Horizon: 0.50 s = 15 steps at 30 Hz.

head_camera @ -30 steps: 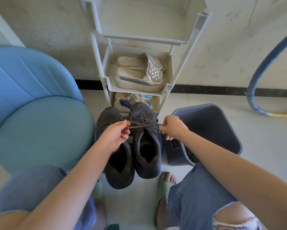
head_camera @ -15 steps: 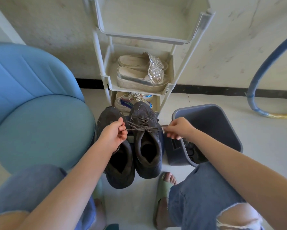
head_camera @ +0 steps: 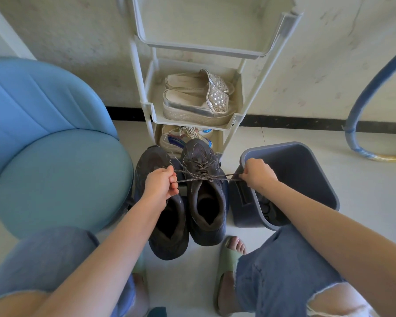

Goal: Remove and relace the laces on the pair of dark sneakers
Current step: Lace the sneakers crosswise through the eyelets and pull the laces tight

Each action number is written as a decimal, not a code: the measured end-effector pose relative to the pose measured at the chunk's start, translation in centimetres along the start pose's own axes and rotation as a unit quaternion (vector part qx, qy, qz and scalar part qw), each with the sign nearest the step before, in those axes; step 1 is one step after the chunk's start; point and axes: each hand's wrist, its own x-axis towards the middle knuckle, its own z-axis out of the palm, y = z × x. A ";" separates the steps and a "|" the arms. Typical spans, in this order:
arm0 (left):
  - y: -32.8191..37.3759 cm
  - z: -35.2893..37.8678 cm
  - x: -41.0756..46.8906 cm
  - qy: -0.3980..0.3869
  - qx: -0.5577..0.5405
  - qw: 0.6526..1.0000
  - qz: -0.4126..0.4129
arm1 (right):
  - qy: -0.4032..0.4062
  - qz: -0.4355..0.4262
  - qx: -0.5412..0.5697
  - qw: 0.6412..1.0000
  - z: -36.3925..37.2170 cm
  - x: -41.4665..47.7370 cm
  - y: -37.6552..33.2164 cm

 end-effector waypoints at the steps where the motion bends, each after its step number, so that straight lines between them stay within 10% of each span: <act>1: -0.1 0.0 0.1 0.006 -0.001 1.000 0.006 | -0.004 0.003 0.007 1.000 0.0 0.2 0.1; 4: -0.1 0.0 0.2 0.021 0.038 0.996 0.073 | -0.073 0.009 0.152 0.986 -0.3 0.3 0.5; 8: 0.3 -0.1 0.0 0.012 0.165 0.976 0.138 | -0.189 0.034 0.459 0.867 -1.5 -0.6 1.3; 11: 0.2 0.2 -0.4 0.040 0.305 0.938 0.159 | -0.308 0.080 0.408 0.855 -2.1 -1.3 1.5; 15: -0.9 0.3 -0.7 0.017 0.554 0.800 0.230 | -0.320 -0.004 0.194 0.927 -1.6 -2.5 -1.1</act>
